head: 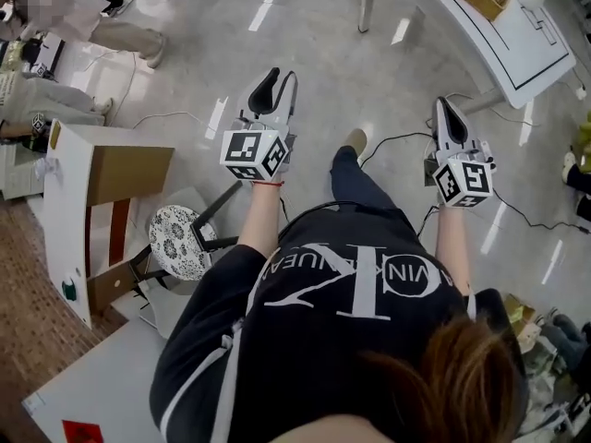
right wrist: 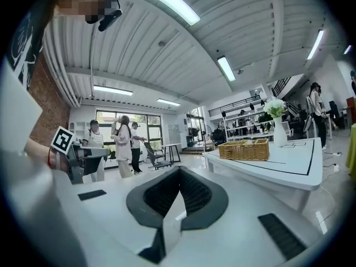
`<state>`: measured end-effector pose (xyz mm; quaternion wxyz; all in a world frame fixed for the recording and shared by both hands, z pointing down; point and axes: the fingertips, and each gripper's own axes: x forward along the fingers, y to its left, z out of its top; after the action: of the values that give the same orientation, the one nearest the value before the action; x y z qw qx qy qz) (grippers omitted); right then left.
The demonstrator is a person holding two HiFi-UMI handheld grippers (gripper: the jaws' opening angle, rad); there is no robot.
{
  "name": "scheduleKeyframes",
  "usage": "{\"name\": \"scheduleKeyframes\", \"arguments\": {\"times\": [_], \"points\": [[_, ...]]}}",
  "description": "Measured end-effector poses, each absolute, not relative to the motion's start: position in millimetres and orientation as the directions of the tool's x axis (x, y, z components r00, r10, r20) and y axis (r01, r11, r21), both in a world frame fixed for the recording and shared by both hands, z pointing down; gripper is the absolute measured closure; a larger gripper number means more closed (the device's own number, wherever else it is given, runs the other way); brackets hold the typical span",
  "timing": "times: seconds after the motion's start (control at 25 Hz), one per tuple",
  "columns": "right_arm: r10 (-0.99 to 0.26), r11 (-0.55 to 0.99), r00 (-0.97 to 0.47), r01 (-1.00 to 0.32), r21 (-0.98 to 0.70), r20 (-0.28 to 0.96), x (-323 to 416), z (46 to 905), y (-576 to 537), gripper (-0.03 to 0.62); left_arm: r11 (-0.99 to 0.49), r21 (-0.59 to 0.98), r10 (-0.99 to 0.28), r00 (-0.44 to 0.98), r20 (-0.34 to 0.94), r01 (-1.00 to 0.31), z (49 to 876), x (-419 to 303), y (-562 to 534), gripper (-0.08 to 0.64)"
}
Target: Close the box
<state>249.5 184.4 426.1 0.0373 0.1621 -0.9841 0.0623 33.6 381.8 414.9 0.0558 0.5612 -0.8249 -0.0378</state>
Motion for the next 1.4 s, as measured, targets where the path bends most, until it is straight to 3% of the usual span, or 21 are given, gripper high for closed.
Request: {"name": "scheduleKeyframes", "arguments": {"times": [0.88,1.4], "points": [[-0.375,0.916,-0.914,-0.391,-0.091,0.153,96,427,18,0.595,0.253,0.164,-0.967,-0.252,0.028,-0.953,407,-128,184,0.436],[-0.473,0.874,-0.869,-0.484,-0.050,0.144,113,418,-35,0.595,0.084,0.218,-0.996,-0.085,0.002,-0.972,388,-133,73,0.436]]}}
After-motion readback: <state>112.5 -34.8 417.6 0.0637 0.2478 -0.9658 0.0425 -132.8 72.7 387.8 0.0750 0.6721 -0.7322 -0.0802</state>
